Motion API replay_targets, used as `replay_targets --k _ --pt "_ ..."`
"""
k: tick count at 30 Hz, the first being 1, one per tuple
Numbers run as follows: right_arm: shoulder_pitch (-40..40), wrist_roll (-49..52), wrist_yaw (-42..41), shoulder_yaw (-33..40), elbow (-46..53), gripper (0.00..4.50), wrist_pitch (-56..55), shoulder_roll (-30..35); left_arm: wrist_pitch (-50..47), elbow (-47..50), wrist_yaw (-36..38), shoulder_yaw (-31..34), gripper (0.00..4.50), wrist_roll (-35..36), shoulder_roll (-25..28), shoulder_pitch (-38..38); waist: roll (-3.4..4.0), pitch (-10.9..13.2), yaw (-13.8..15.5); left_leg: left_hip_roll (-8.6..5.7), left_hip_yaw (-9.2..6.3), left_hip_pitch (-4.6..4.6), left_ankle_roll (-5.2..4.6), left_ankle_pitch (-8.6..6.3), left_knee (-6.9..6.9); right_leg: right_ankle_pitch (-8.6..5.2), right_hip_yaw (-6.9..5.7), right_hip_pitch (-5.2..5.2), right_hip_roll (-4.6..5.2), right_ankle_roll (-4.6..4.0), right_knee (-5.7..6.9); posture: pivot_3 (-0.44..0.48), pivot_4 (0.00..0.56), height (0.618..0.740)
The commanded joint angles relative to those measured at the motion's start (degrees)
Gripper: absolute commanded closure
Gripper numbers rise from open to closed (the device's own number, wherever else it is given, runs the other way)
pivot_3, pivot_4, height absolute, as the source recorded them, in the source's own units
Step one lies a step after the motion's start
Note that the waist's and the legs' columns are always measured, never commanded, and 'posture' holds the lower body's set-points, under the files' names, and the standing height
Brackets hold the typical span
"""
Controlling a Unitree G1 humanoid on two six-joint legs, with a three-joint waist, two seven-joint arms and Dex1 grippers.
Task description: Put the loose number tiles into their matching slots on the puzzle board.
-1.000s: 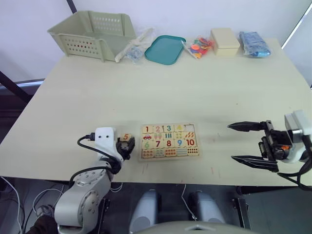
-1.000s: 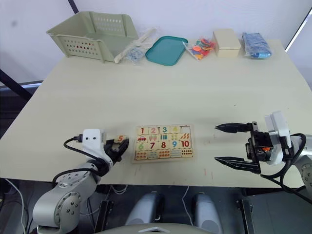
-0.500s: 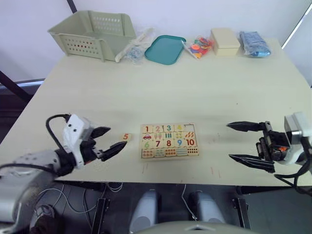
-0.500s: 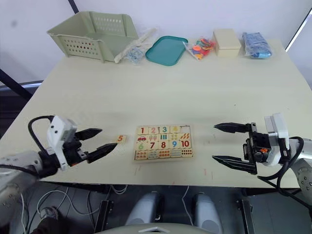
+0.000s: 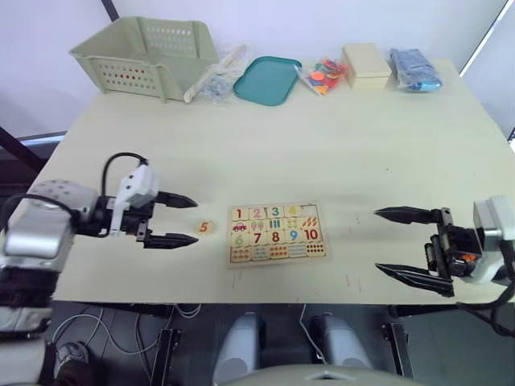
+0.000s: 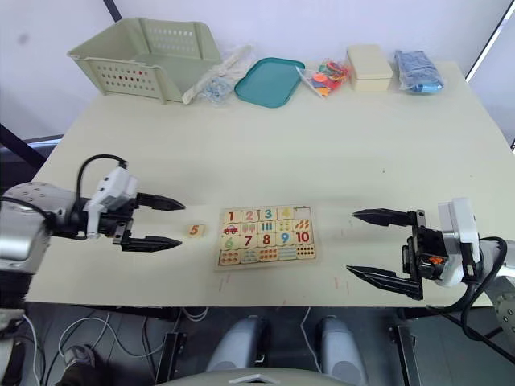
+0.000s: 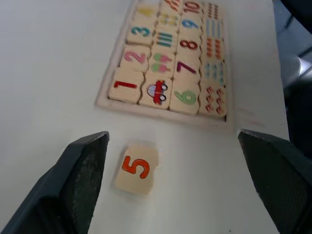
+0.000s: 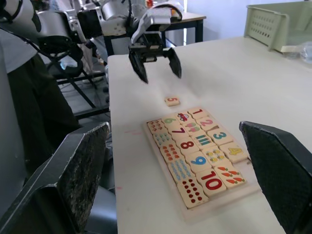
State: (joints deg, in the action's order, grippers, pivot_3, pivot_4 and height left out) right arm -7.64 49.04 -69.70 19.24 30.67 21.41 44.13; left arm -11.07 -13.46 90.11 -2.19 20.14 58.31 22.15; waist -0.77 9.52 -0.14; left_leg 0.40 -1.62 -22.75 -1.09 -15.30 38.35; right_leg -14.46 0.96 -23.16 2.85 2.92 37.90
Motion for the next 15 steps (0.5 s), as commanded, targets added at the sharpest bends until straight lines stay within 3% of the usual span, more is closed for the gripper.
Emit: replay_targets --k 1,13,15 --pt "-1.9 1.5 0.6 3.1 3.2 0.0 -0.2 0.7 7.4 -7.0 2.4 -2.8 0.04 -1.6 1.0 2.7 0.0 0.0 -0.2 0.01 -0.03 0.0 0.0 0.0 0.0 0.0 0.0 0.0 0.0 0.0 0.01 0.0 0.15 0.74" --pt "-3.8 0.7 2.2 2.9 3.8 0.0 -1.6 -0.5 20.0 -22.4 2.4 -8.8 0.04 -4.1 -1.2 9.8 -0.04 0.0 -0.4 0.0 -0.19 -0.02 0.0 0.0 0.04 0.01 -0.02 0.0 0.01 0.01 0.05 0.0 0.15 0.74" --pt "-4.0 0.8 2.4 2.9 4.0 0.0 -1.6 -0.5 20.7 -23.7 2.4 -9.3 0.54 -4.0 -1.5 10.4 -0.04 0.0 -0.5 0.0 -0.2 -0.02 0.0 0.0 0.04 0.01 -0.03 0.0 0.01 0.01 0.06 0.0 0.15 0.74"
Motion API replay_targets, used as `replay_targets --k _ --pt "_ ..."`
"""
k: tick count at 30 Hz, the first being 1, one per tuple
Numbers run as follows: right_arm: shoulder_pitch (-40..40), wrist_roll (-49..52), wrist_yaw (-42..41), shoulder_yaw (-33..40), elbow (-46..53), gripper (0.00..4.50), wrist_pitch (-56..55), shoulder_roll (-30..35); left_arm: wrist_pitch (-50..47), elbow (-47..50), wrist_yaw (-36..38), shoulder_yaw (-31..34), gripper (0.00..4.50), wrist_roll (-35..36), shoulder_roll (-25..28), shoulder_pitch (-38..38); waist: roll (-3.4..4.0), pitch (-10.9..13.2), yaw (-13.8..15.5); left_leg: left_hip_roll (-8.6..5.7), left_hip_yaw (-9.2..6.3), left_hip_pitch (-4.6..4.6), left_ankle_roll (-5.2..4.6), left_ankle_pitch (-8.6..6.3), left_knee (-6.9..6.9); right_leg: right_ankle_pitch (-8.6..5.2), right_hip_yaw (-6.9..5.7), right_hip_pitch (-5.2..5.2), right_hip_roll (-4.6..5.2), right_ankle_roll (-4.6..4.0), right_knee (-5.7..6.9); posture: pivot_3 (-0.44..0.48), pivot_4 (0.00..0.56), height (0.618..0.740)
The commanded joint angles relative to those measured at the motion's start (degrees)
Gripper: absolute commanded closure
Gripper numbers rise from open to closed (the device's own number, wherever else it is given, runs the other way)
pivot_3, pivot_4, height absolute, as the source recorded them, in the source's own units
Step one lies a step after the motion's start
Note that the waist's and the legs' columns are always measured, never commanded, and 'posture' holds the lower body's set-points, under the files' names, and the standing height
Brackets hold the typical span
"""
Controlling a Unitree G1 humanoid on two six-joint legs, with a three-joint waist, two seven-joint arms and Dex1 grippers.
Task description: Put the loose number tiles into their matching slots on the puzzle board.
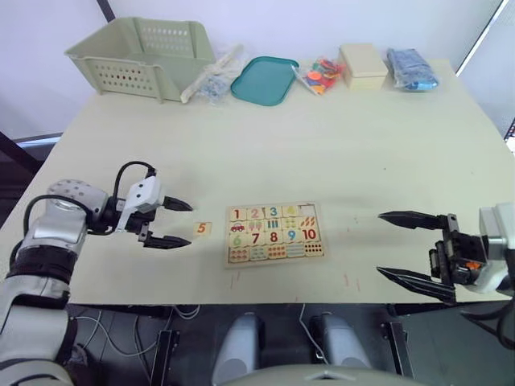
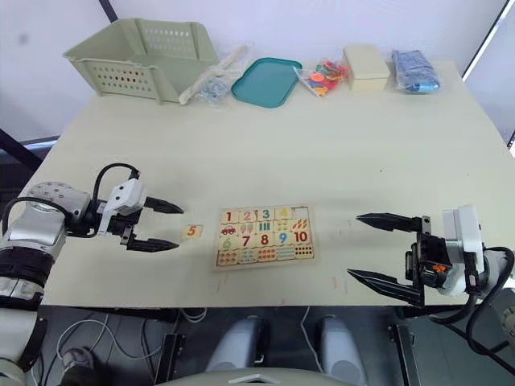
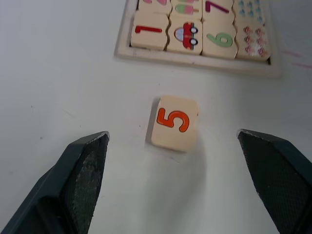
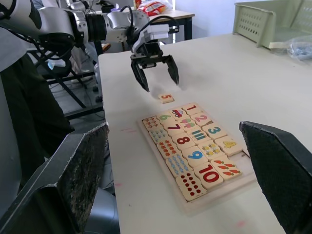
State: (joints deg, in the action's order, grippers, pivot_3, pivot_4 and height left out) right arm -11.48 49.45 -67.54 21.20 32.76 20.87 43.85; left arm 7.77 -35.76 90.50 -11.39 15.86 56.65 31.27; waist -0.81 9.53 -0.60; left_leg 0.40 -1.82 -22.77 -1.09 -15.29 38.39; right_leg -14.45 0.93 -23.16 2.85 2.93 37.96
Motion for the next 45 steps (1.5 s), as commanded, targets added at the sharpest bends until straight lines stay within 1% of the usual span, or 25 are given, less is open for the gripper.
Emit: replay_targets --k 1,2,4,10,17,18,19,22,23,29,31,33,35,38,40,42,45 --pt "-0.4 0.5 0.4 1.0 2.1 0.0 -1.1 -0.2 2.4 -1.8 2.0 -0.6 0.72 0.4 0.1 1.3 0.0 0.0 0.0 0.0 0.0 0.0 0.0 0.0 0.0 0.0 0.0 0.0 0.0 0.0 0.0 0.0 0.15 0.74" --pt "-0.6 0.5 0.5 1.1 2.2 0.0 -1.1 -0.2 3.2 -2.5 2.0 -0.9 1.15 0.0 -0.5 1.5 0.0 0.0 0.0 0.0 0.0 0.0 0.0 0.0 0.0 0.0 0.0 0.0 0.0 0.0 0.0 0.0 0.15 0.74" --pt "-1.0 0.5 0.6 1.2 2.4 0.0 -1.2 -0.3 4.0 -3.4 2.0 -0.9 1.15 -0.8 -1.8 1.9 0.0 0.0 0.0 0.0 0.0 0.0 0.0 0.0 0.0 0.0 0.0 0.0 0.0 0.0 0.0 0.0 0.15 0.74" --pt "-1.7 0.6 1.0 1.5 2.8 0.0 -1.2 -0.2 5.6 -5.6 2.0 -0.8 1.15 -2.1 -3.7 3.1 -0.01 0.0 0.0 -0.01 -0.02 -0.01 0.0 0.0 0.02 0.0 -0.02 0.01 0.0 0.01 0.01 0.0 0.15 0.74" --pt "-2.5 0.6 1.4 1.6 3.4 0.0 -1.4 -0.3 6.5 -6.0 2.0 -0.8 1.15 -2.1 -4.2 3.0 -0.01 0.0 0.1 -0.01 -0.02 0.0 0.0 0.0 0.02 0.0 -0.02 0.01 0.01 0.01 0.02 0.0 0.15 0.74" --pt "-2.6 0.6 1.4 1.6 3.4 0.0 -1.5 -0.2 6.6 -6.1 2.0 -0.8 1.67 -2.1 -4.2 2.9 -0.02 0.0 0.1 -0.01 -0.02 0.0 0.0 0.0 0.03 0.0 -0.01 0.01 0.01 0.01 0.02 0.0 0.15 0.74" --pt "-2.7 0.6 1.5 1.6 3.5 0.0 -1.5 -0.2 6.6 -6.1 2.0 -0.9 2.05 -2.1 -4.2 2.9 -0.02 0.0 0.0 -0.01 -0.02 0.0 0.0 0.0 0.03 0.0 -0.01 0.01 0.01 0.01 0.02 0.0 0.15 0.74" --pt "-3.1 0.8 1.6 1.7 3.7 0.0 -1.6 -0.1 6.7 -5.8 2.0 -1.0 3.38 -1.8 -3.9 2.7 -0.01 0.0 0.0 -0.01 -0.02 0.0 0.0 0.0 0.02 0.0 -0.01 0.01 0.0 0.01 0.02 0.0 0.15 0.74" --pt "-3.2 0.8 1.7 1.7 3.7 0.0 -1.7 -0.1 6.8 -5.7 2.0 -1.0 3.52 -1.7 -3.8 2.6 -0.02 0.0 0.0 -0.01 -0.02 0.0 0.0 0.0 0.02 0.0 -0.01 0.01 0.0 0.01 0.02 0.0 0.15 0.74" --pt "-3.6 0.7 1.8 1.7 3.8 0.0 -2.1 -0.2 4.4 -1.6 2.0 0.1 3.52 0.2 -2.3 2.1 -0.02 0.0 0.0 0.0 -0.02 0.0 0.0 0.0 0.02 0.0 -0.01 0.01 0.0 0.01 0.03 0.0 0.15 0.74" --pt "-3.8 0.7 1.9 1.8 3.8 0.0 -2.2 -0.3 0.6 2.7 2.0 1.8 3.52 1.3 -1.4 2.1 -0.02 0.0 0.0 0.0 -0.03 0.0 0.0 0.0 0.03 0.0 -0.01 0.01 0.01 0.01 0.03 0.0 0.15 0.74" --pt "-4.1 0.5 2.0 2.1 3.8 0.0 -2.5 -0.4 -4.8 10.1 0.5 2.9 3.52 1.4 0.2 2.0 -0.05 0.0 0.1 0.01 -0.04 -0.01 0.0 0.0 0.03 0.0 -0.02 0.01 0.01 0.01 0.02 0.0 0.15 0.74" --pt "-4.2 0.3 2.2 2.2 3.7 0.0 -2.7 -0.6 -11.6 16.2 -1.1 3.1 3.52 1.5 1.5 2.2 -0.05 0.0 0.1 0.01 -0.06 -0.04 0.0 0.0 0.04 0.0 -0.03 0.01 0.01 0.01 0.02 0.0 0.15 0.74" --pt "-4.4 -0.1 2.6 2.4 3.6 0.0 -3.2 -1.0 -23.7 27.4 0.8 2.9 3.52 4.1 4.3 4.5 -0.09 0.0 0.0 0.02 -0.05 -0.04 0.0 0.0 0.04 0.0 -0.02 0.01 -0.01 0.01 0.04 0.0 0.15 0.74" --pt "-4.6 -0.3 2.7 2.7 3.5 0.0 -3.6 -1.1 -30.5 32.4 1.0 1.8 3.52 4.5 5.0 7.4 -0.11 0.1 0.1 0.02 -0.07 -0.05 0.0 0.0 0.04 0.0 -0.04 0.01 0.0 0.01 0.03 0.0 0.15 0.74" --pt "-4.6 -0.5 2.9 2.8 3.3 0.0 -3.9 -1.1 -35.9 35.3 0.7 1.0 3.52 4.7 5.0 9.5 -0.11 0.0 0.1 0.0 -0.07 -0.06 0.0 0.0 0.06 -0.01 -0.05 0.02 0.0 0.02 0.03 0.0 0.15 0.74" --pt "-4.9 -0.9 3.2 3.6 3.4 0.0 -4.5 -1.1 -46.0 41.5 -1.2 -5.3 3.52 0.3 4.0 16.9 -0.1 0.1 -0.1 -0.02 -0.03 0.01 0.0 0.0 0.03 -0.01 0.0 0.03 -0.03 0.02 0.02 0.0 0.15 0.74"
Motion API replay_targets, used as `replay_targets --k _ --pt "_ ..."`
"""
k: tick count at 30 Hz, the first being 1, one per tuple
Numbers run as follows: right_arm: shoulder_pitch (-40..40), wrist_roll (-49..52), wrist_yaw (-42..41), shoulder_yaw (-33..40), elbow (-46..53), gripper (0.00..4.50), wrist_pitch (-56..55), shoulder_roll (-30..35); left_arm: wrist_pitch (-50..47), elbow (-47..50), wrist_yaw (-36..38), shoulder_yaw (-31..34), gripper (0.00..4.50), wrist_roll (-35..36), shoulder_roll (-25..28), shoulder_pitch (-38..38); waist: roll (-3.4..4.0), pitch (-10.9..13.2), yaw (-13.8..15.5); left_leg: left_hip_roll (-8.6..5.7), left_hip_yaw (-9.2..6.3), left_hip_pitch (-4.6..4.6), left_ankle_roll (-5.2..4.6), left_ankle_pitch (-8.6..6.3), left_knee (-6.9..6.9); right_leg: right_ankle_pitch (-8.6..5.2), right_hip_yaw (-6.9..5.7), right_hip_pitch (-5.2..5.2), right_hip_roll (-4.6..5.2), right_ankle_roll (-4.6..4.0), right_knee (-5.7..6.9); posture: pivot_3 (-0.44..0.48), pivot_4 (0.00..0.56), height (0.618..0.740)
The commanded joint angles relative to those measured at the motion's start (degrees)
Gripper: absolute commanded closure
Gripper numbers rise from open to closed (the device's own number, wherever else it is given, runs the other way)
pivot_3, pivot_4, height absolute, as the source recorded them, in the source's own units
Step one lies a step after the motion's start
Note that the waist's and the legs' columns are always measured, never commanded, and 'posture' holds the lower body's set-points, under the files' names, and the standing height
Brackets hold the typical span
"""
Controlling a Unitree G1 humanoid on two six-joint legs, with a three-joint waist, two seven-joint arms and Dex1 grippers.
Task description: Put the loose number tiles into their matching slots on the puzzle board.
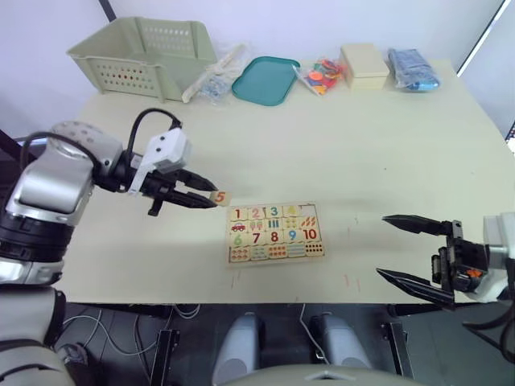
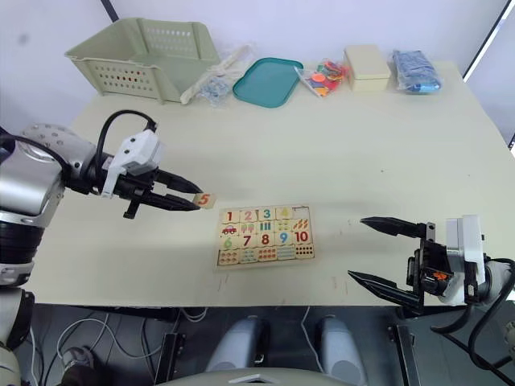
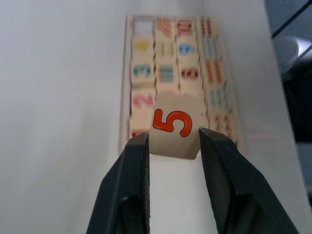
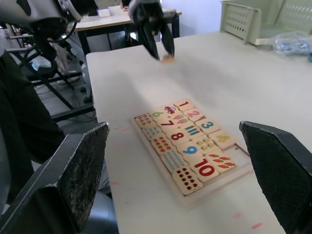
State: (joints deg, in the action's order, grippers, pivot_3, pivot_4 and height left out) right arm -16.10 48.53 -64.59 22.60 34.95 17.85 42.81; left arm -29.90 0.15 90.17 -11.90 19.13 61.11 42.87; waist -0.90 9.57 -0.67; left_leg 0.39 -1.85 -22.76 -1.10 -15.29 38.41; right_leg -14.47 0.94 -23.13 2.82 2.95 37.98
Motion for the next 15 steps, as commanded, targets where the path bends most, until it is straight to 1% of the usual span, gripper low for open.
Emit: replay_targets --k 1,3,4,6,9,12,15 --pt "-0.6 0.0 0.4 2.7 1.4 0.0 -1.6 -0.2 -9.7 7.0 -1.9 -6.4 3.52 -4.3 -1.9 7.6 -0.07 0.0 0.1 0.0 -0.01 -0.02 0.0 0.0 0.01 0.0 -0.02 0.0 -0.03 -0.01 0.02 0.0 0.15 0.74" --pt "-1.4 -0.1 0.8 3.4 1.9 0.0 -1.8 -0.3 -15.8 9.2 -3.1 -10.6 3.52 -5.9 -4.1 11.5 -0.1 0.1 0.3 0.0 -0.01 -0.04 0.0 0.0 0.04 0.0 -0.04 0.02 -0.03 0.0 0.0 0.0 0.15 0.74" --pt "-1.8 -0.3 0.9 3.7 2.1 0.0 -2.0 -0.4 -16.4 9.9 -4.2 -12.1 3.52 -7.1 -5.5 12.4 -0.1 0.1 0.3 -0.02 -0.01 -0.07 0.0 0.0 0.07 0.0 -0.04 0.02 -0.03 0.01 -0.01 0.0 0.15 0.74" --pt "-2.6 -0.5 1.3 4.5 2.6 0.0 -2.3 -0.5 -22.2 10.0 -7.5 -15.4 3.52 -8.3 -9.9 15.4 -0.08 0.1 0.1 -0.02 0.0 -0.05 0.0 0.0 0.06 0.0 0.02 0.01 -0.02 0.01 -0.01 0.0 0.15 0.74" --pt "-3.6 -0.7 1.9 5.2 3.4 0.0 -2.6 -0.8 -27.6 9.2 -11.1 -19.8 3.52 -10.9 -14.6 18.3 -0.09 0.1 0.1 -0.02 -0.04 -0.05 0.0 0.0 0.09 0.0 0.0 0.02 -0.03 0.01 0.02 0.0 0.15 0.74" --pt "-4.6 -0.8 2.4 5.4 4.3 0.0 -2.8 -1.1 -29.0 9.0 -13.6 -22.1 3.52 -12.2 -17.5 19.4 -0.08 0.1 -0.2 -0.01 -0.04 -0.04 0.0 0.0 0.07 -0.01 0.03 0.01 -0.04 0.01 0.02 0.0 0.15 0.74" --pt "-5.4 -1.3 3.4 5.4 4.9 0.0 -3.3 -1.6 -29.2 6.4 -16.6 -25.7 3.52 -14.5 -21.8 20.7 -0.08 0.1 -0.1 0.0 -0.05 -0.02 0.0 0.01 0.06 -0.01 0.05 0.0 -0.06 0.0 0.03 0.0 0.15 0.74"
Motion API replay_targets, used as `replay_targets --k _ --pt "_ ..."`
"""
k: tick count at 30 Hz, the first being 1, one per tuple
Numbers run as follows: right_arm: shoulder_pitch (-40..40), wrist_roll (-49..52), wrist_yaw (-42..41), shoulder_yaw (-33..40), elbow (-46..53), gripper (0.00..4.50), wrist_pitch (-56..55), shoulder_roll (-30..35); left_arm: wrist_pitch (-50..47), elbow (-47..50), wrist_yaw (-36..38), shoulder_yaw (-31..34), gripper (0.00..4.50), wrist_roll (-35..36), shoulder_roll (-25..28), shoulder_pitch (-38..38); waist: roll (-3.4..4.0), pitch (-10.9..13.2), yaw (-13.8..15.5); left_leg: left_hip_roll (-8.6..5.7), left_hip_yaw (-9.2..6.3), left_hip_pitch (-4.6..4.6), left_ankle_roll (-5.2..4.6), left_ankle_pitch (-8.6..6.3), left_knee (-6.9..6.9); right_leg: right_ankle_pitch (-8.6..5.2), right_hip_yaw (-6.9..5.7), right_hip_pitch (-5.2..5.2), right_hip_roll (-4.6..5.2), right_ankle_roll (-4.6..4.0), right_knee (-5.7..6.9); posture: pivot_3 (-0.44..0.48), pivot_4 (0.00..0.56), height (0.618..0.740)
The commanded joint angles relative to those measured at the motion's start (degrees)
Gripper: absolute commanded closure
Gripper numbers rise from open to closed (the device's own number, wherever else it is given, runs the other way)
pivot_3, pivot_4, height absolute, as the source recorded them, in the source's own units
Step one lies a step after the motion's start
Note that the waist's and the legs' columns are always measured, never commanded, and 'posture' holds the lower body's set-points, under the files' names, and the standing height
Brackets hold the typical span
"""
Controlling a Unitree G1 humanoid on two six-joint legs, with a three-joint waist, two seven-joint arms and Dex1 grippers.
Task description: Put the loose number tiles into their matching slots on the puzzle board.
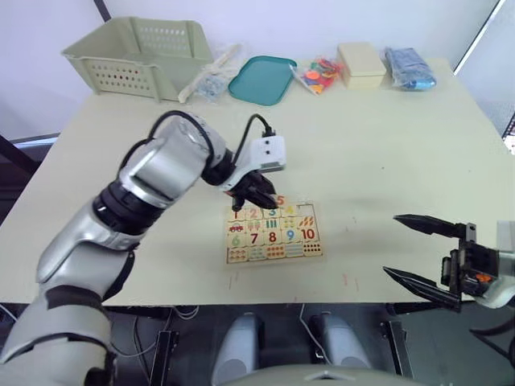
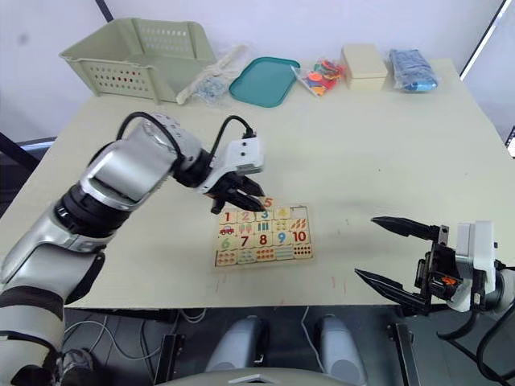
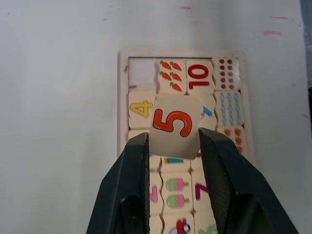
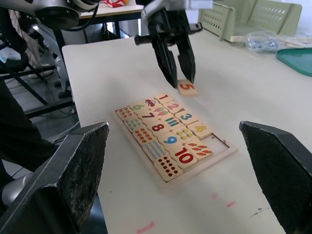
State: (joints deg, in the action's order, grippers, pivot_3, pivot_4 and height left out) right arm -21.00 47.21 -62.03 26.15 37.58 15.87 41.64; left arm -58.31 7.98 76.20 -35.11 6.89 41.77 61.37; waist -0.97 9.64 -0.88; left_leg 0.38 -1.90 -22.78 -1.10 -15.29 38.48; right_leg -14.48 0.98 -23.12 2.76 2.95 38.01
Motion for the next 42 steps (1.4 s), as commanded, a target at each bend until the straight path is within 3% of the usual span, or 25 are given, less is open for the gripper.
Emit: replay_targets --k 1,11,42 --pt "-0.9 -0.1 1.0 2.1 2.4 0.0 -1.5 -0.6 -1.3 -2.6 -3.5 -3.3 3.52 -2.7 -4.0 2.8 0.0 0.0 0.2 -0.01 0.0 0.0 0.0 0.0 0.01 0.0 0.0 0.0 0.01 0.0 0.0 0.0 0.15 0.74" --pt "-4.9 -0.7 1.8 4.5 3.7 0.0 -3.0 -1.8 -7.4 -8.0 -10.5 -7.1 3.52 -4.4 -14.3 5.6 -0.01 0.0 0.3 -0.04 0.01 -0.04 0.0 0.0 0.04 -0.01 0.01 0.01 0.04 0.03 0.0 0.0 0.15 0.74" --pt "-9.9 -0.8 3.2 7.0 5.7 0.0 -4.5 -3.3 -5.8 -10.8 -18.8 -10.1 3.52 -5.2 -18.8 3.3 0.0 0.0 0.5 -0.05 0.02 -0.04 0.0 0.0 0.04 -0.01 0.02 0.01 0.06 0.03 0.0 0.0 0.15 0.74"
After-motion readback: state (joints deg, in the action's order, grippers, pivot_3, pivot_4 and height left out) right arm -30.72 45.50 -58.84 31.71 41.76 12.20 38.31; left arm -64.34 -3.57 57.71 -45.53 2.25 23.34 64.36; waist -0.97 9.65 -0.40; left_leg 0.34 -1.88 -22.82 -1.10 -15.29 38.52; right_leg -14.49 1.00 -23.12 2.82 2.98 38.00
